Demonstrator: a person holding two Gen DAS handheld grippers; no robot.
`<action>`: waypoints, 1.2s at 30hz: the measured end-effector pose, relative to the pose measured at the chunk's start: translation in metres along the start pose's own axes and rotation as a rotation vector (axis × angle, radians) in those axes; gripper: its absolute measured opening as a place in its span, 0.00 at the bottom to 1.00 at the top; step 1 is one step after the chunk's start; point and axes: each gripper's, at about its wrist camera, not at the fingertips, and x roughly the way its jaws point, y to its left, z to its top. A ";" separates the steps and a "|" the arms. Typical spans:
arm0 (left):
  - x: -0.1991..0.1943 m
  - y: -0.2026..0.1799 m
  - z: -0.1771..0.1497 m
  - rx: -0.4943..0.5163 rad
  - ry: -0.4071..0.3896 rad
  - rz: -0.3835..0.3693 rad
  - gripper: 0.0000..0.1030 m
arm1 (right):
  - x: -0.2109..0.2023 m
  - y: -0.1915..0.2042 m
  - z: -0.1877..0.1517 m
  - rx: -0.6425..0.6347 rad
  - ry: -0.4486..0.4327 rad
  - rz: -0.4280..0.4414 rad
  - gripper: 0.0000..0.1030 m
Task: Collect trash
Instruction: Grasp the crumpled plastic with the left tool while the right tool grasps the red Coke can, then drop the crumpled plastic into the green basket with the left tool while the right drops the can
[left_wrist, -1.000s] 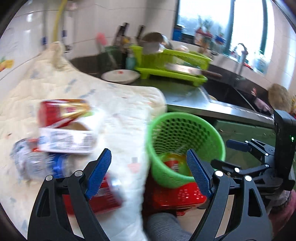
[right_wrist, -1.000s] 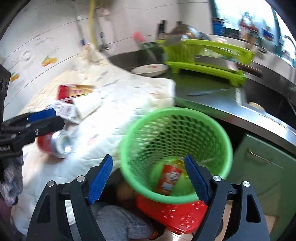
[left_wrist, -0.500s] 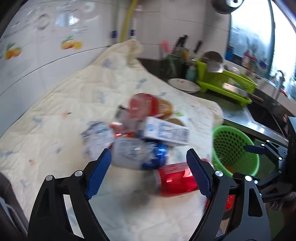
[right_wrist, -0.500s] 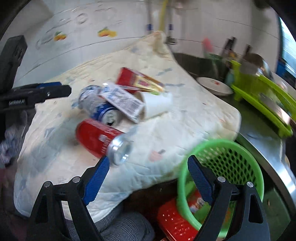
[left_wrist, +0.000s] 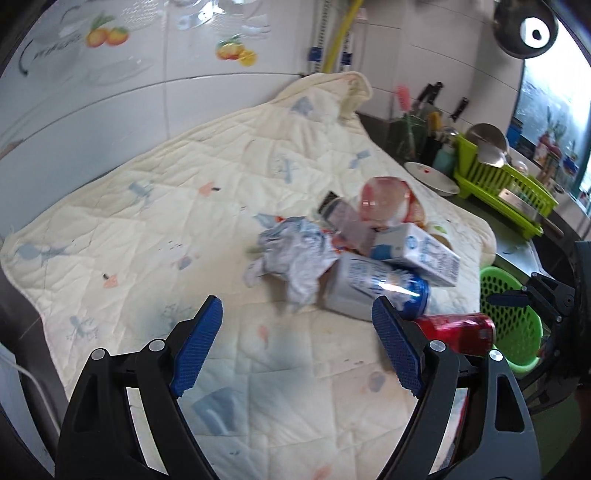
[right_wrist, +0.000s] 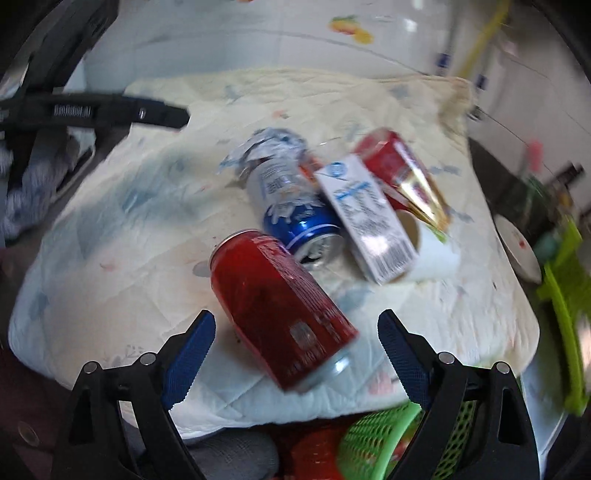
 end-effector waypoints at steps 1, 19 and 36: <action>0.001 0.004 0.000 -0.008 0.003 0.006 0.80 | 0.005 0.003 0.004 -0.037 0.010 -0.002 0.84; 0.088 0.019 0.038 -0.077 0.116 -0.051 0.85 | 0.048 0.026 0.019 -0.237 0.096 0.020 0.72; 0.151 0.010 0.058 -0.060 0.190 -0.087 0.59 | 0.015 0.010 0.015 -0.035 0.011 0.033 0.70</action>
